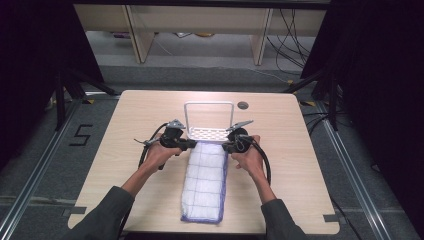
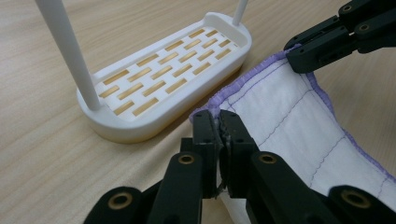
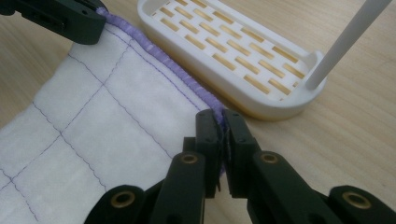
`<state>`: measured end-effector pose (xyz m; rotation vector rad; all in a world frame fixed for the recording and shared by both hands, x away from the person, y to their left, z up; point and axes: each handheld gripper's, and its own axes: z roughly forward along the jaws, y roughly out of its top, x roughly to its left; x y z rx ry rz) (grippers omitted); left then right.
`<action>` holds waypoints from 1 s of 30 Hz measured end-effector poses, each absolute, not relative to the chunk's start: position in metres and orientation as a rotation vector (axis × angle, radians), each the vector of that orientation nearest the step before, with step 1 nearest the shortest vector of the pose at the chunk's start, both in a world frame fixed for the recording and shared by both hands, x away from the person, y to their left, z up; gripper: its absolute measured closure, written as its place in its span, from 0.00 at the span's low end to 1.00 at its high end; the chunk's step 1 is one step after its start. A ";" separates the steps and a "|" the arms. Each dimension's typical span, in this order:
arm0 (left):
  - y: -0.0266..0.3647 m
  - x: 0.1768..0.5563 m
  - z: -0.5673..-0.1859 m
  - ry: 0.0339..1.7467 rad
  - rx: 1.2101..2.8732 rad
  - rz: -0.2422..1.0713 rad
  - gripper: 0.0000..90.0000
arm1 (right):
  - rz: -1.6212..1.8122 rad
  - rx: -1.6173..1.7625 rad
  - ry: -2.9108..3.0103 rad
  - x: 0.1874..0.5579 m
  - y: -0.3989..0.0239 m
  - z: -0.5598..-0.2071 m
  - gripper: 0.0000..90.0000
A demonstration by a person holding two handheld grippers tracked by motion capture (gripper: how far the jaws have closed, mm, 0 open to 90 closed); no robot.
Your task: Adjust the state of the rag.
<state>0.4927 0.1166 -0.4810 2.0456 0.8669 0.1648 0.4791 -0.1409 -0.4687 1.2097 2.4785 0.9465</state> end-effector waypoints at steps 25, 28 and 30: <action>0.124 0.480 -0.449 0.796 2.005 0.204 0.96 | 1.012 1.137 2.442 0.473 -0.138 -0.443 0.96; 0.124 0.476 -0.441 0.782 2.001 0.216 0.96 | 1.026 1.128 2.437 0.470 -0.138 -0.436 0.96; 0.123 0.473 -0.437 0.779 1.990 0.224 0.96 | 1.045 1.114 2.428 0.469 -0.139 -0.434 0.96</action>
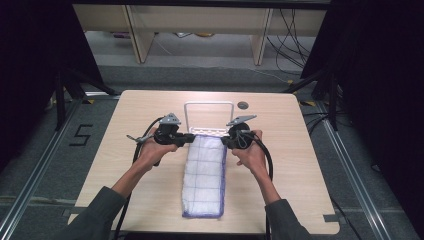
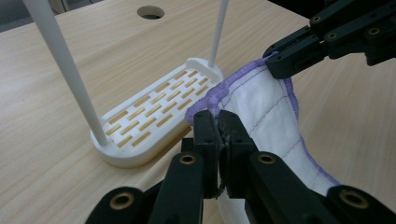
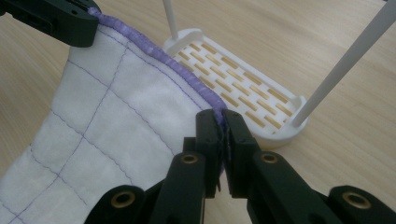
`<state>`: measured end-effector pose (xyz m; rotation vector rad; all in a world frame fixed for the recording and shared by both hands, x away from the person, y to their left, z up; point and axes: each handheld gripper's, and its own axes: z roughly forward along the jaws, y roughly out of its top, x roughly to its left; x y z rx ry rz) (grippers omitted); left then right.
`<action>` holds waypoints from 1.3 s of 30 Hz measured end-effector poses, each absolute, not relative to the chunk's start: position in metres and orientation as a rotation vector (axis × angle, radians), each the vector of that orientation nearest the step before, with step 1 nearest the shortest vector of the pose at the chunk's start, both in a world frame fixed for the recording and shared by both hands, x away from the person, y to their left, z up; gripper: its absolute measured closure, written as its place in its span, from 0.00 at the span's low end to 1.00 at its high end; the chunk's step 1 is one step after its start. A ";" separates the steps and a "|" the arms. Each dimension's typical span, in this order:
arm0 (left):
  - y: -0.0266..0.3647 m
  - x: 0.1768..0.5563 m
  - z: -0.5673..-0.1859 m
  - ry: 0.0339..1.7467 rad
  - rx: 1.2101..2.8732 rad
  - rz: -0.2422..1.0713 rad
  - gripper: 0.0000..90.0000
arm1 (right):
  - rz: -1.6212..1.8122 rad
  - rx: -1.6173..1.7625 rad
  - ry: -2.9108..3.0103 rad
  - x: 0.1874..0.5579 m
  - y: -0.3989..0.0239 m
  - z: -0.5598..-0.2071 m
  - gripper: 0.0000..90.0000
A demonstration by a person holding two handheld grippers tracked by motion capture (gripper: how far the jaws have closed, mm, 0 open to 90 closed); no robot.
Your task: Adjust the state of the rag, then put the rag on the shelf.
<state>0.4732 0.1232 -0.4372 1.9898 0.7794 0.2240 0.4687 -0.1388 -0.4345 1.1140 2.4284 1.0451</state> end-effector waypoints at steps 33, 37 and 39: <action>0.131 0.436 -0.364 0.645 1.926 0.280 0.96 | 1.203 0.970 2.321 0.429 -0.153 -0.357 0.97; 0.133 0.437 -0.354 0.639 1.897 0.275 0.96 | 1.232 0.962 2.280 0.428 -0.151 -0.345 0.97; 0.133 0.437 -0.349 0.639 1.895 0.287 0.96 | 1.224 0.926 2.284 0.429 -0.151 -0.338 0.97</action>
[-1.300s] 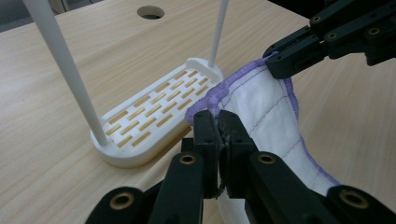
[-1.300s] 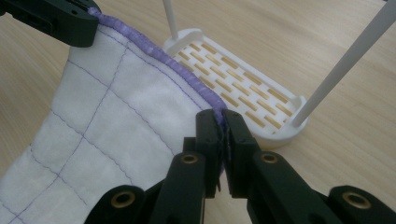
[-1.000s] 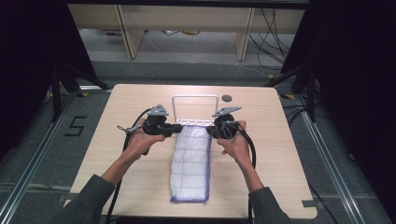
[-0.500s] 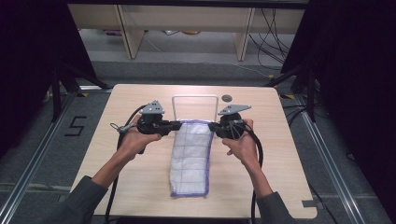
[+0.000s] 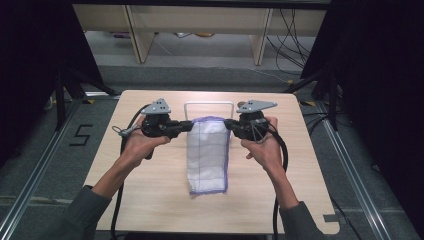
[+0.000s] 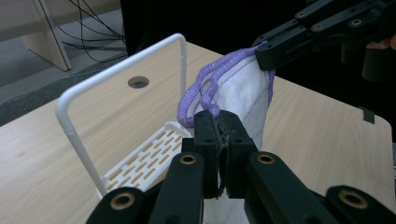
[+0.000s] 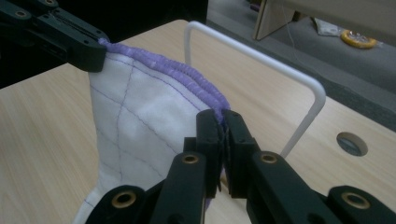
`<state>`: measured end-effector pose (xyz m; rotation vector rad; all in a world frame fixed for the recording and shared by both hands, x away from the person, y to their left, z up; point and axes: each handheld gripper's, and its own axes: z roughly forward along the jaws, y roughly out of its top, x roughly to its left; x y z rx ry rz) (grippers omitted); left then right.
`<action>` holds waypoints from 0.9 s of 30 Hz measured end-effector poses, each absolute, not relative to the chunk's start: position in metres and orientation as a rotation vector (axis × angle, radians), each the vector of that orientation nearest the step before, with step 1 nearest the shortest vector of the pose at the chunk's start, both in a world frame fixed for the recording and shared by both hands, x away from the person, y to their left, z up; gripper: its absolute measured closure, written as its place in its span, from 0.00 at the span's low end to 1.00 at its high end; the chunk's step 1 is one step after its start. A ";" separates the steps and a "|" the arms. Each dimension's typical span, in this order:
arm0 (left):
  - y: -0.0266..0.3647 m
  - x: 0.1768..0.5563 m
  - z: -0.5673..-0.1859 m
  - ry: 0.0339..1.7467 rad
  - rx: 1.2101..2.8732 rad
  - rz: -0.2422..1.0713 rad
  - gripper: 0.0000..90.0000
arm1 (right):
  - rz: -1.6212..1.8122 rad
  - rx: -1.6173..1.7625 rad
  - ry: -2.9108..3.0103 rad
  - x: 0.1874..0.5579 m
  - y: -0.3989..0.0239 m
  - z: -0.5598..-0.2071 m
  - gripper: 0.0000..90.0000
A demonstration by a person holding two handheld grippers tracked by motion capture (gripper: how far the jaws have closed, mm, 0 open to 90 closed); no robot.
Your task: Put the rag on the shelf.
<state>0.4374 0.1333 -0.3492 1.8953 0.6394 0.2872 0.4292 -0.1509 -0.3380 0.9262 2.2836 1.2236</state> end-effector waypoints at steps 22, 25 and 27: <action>0.136 0.465 -0.290 0.670 1.830 0.352 0.96 | 1.293 0.901 2.168 0.447 -0.148 -0.276 0.97; 0.135 0.469 -0.281 0.668 1.825 0.365 0.96 | 1.298 0.891 2.153 0.451 -0.149 -0.268 0.97; 0.134 0.472 -0.275 0.665 1.824 0.368 0.96 | 1.292 0.896 2.150 0.453 -0.150 -0.263 0.97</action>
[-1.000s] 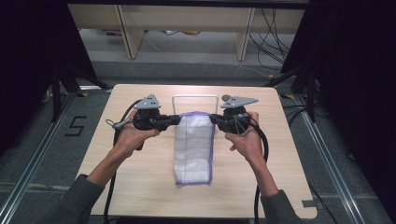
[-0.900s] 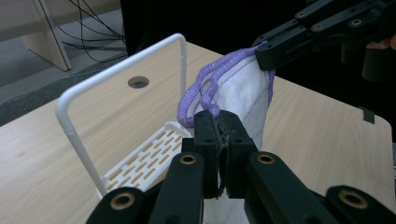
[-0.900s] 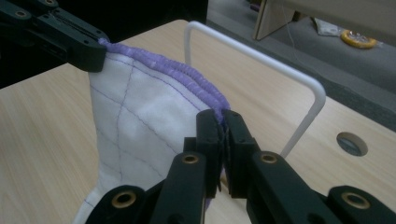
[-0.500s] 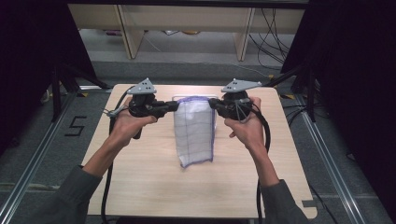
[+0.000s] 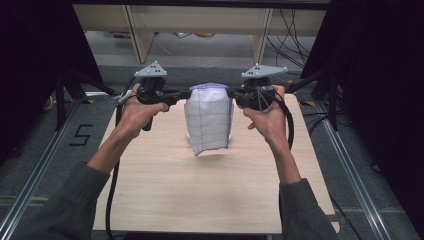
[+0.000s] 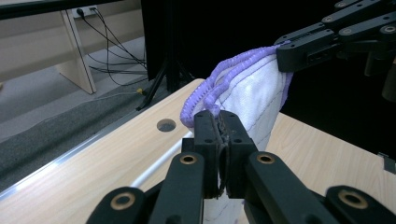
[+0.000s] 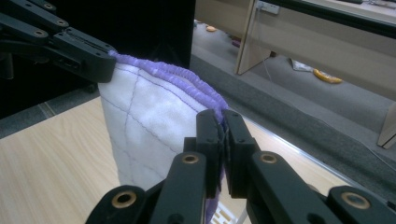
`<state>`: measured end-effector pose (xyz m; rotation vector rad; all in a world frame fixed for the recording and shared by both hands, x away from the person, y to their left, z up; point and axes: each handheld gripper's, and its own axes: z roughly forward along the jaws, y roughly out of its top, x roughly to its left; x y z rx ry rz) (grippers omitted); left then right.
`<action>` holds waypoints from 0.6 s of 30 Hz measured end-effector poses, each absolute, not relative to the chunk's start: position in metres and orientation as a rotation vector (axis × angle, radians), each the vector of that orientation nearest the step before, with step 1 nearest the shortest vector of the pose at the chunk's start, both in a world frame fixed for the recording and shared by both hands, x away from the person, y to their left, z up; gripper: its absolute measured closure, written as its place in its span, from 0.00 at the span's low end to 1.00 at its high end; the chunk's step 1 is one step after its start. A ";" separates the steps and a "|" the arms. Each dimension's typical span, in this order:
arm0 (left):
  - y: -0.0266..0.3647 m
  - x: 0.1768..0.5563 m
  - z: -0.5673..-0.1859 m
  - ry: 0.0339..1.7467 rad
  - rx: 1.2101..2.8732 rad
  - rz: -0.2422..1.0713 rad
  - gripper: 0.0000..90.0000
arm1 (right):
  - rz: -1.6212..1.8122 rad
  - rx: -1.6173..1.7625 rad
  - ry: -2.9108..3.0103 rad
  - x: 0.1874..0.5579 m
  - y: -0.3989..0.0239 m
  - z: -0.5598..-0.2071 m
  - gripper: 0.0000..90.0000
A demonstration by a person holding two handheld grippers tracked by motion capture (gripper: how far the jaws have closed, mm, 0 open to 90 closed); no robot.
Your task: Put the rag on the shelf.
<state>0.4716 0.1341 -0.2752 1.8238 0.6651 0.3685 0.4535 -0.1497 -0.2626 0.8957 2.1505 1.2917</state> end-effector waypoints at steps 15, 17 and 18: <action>0.131 0.501 -0.252 0.695 1.808 0.413 0.96 | 1.302 0.933 2.099 0.483 -0.148 -0.242 0.97; 0.130 0.505 -0.250 0.699 1.804 0.416 0.96 | 1.297 0.969 2.105 0.487 -0.146 -0.238 0.97; 0.130 0.506 -0.249 0.701 1.798 0.413 0.96 | 1.298 0.957 2.108 0.490 -0.146 -0.237 0.97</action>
